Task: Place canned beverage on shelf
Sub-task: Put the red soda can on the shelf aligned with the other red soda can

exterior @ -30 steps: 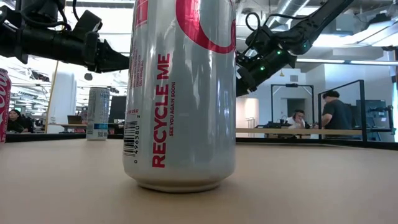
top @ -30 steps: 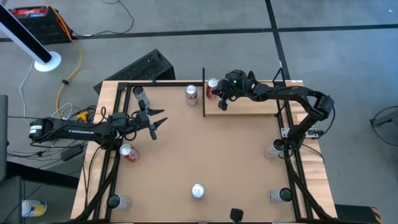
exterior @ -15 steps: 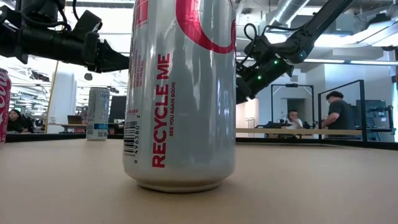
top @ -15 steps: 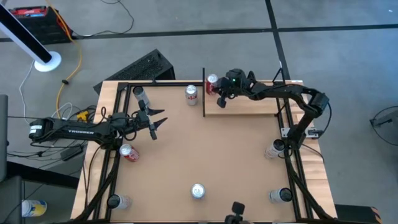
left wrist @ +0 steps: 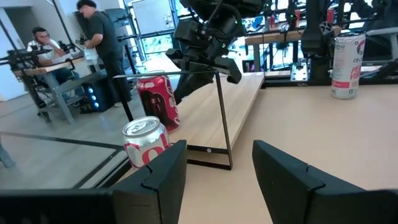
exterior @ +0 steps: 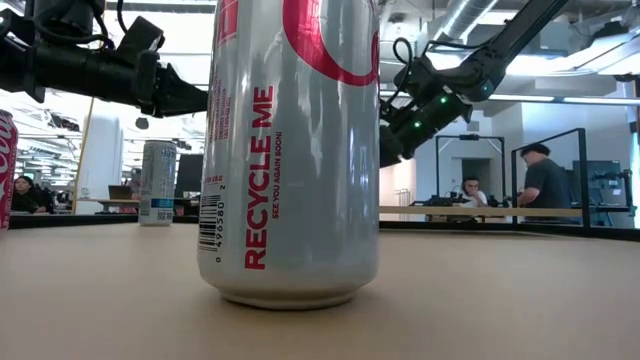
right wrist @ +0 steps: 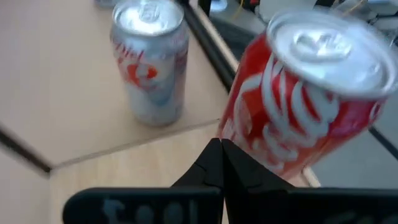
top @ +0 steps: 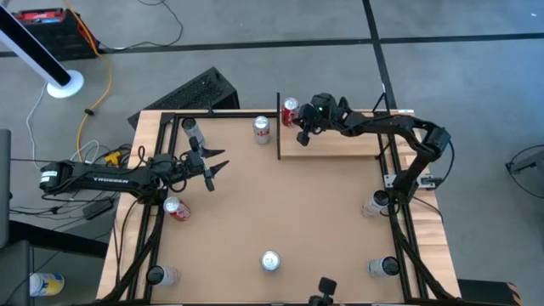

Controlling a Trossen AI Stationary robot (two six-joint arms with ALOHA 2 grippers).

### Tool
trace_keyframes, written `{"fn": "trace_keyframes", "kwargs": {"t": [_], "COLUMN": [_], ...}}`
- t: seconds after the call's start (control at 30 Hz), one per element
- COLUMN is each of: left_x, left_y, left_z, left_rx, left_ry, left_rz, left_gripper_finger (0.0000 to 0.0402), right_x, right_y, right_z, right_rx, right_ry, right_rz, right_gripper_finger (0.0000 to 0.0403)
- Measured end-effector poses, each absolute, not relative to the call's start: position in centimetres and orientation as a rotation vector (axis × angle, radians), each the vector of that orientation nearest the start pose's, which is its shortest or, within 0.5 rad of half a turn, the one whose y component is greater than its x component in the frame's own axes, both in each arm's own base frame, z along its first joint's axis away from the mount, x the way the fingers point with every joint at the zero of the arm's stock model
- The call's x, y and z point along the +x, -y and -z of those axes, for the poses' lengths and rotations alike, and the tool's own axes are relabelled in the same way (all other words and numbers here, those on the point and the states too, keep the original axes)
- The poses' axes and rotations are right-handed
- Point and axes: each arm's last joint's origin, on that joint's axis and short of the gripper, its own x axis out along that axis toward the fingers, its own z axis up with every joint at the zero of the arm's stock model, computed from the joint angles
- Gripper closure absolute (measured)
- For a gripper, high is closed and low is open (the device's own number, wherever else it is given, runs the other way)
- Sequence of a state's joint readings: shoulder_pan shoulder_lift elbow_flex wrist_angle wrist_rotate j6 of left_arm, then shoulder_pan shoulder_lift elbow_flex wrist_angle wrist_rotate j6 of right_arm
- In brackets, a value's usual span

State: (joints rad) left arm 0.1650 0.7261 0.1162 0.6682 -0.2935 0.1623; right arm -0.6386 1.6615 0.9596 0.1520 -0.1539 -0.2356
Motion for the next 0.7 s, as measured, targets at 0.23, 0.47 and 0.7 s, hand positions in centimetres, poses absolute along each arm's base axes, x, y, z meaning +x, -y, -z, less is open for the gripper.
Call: {"fn": "trace_keyframes", "kwargs": {"t": [0.23,0.47,0.7], "left_x": [16.2,15.7,12.6], "left_y": [-2.9,-0.7,1.4], "left_z": [-21.8,-29.2,-33.3], "left_rx": [0.123,0.005,-0.33], "left_ry": [-0.069,-0.636,-1.018], "left_rz": [-0.332,-0.185,-0.125], "left_gripper_finger": [0.023,0.023,0.023], "right_x": [27.3,26.5,27.3], "right_y": [16.5,11.3,8.1], "right_z": [-24.6,-28.3,-29.3], "right_rx": [-0.029,-0.08,-0.141], "right_ry": [-0.574,-0.523,-0.462], "right_rz": [0.326,0.199,0.11], "right_gripper_finger": [0.0385,0.0385,0.0385]}}
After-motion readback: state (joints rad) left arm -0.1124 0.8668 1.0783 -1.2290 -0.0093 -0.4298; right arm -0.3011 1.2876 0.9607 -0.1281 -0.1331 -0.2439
